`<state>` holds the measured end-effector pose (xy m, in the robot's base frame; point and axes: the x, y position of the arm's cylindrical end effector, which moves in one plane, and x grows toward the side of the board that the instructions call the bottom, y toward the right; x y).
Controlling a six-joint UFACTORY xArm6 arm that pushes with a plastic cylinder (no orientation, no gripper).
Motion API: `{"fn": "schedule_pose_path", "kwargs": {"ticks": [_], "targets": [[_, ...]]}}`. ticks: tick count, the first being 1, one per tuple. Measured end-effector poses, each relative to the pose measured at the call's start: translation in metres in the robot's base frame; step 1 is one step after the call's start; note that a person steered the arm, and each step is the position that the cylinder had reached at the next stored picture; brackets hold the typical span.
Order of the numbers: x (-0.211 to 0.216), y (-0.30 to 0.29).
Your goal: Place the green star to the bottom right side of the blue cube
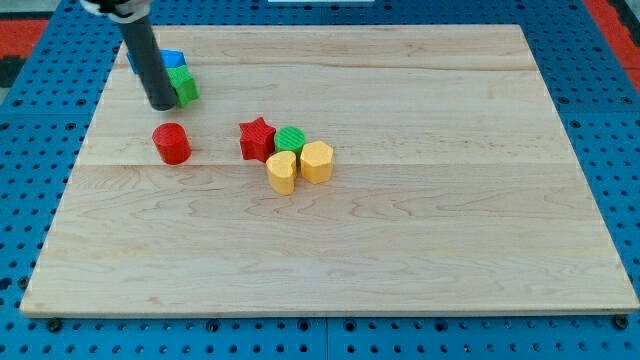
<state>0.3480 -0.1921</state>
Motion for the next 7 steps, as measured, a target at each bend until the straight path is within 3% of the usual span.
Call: {"fn": "schedule_pose_path", "kwargs": {"ticks": [7], "targets": [[-0.008,0.020]]}}
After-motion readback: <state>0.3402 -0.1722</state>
